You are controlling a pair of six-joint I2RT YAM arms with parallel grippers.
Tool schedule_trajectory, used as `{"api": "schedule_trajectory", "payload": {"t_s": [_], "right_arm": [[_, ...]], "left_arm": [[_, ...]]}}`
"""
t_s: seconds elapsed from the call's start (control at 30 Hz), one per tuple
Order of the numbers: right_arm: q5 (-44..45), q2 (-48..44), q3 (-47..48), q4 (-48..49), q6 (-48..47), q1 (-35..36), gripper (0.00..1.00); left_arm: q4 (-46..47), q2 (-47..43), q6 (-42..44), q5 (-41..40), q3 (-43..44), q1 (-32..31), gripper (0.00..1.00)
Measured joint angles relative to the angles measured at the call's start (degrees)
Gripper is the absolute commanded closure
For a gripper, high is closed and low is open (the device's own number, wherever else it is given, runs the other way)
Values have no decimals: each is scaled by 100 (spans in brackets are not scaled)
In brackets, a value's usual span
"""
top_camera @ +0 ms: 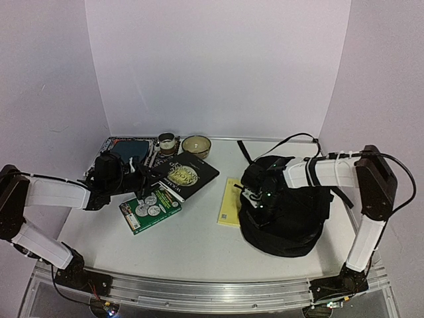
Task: Pack the student bag
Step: Move the student bag to the center of the board.
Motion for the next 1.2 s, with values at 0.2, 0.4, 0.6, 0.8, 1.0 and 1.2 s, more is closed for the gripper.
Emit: {"api": "schedule_trajectory", "payload": {"t_s": [0.2,0.4,0.6,0.8,1.0,1.2], "right_arm": [[86,910,1295,335,125,335,100],[231,1381,2254,697,77,423,90],[399,1211,2241,659,-58,454,64],[678,215,1328,349,-150,603,40],[934,-597,682,117,-268,796,28],[1026,-792,-15,-88,-506,1040,19]], "left_arm": [[-89,-212,50,28,0,114,100],[-353,-398,136,33,-11,178,100],[-613,-720,268,33,-11,205,100],[-913,-882,523,45,-9,267,100],[-1442,-888,899,97,58,290,100],[-1975,-903,1263,158,384,288,100]]}}
